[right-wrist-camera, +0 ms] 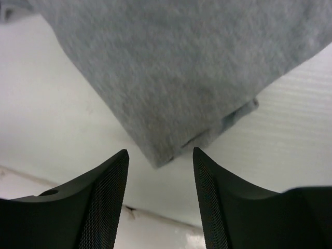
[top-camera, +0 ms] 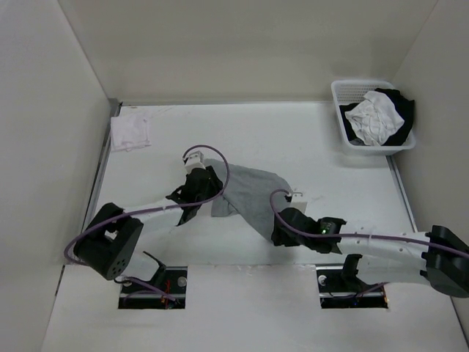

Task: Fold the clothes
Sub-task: Flatten the tank top out

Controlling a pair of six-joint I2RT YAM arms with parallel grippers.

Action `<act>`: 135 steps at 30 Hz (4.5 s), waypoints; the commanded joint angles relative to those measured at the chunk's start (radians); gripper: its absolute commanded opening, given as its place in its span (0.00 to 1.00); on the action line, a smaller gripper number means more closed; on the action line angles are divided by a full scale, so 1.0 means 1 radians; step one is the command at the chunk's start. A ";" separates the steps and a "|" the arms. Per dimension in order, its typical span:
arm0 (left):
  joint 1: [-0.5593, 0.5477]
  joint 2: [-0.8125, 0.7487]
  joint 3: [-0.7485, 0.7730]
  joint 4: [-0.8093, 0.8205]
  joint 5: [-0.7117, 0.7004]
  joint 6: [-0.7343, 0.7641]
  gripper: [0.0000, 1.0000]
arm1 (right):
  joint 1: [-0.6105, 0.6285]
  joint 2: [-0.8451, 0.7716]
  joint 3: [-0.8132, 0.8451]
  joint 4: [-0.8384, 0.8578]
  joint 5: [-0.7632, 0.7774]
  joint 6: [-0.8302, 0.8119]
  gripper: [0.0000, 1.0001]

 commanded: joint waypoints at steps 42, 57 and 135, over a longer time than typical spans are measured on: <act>0.164 -0.395 0.414 -0.142 0.050 -0.032 0.01 | 0.073 -0.409 0.587 0.063 0.155 -0.459 0.02; 0.060 -0.732 0.463 -0.338 -0.035 0.056 0.01 | 0.364 -0.466 0.596 0.028 0.293 -0.439 0.01; 0.672 0.257 0.175 -0.114 0.081 -0.016 0.11 | -0.209 0.125 -0.082 0.698 -0.113 -0.187 0.46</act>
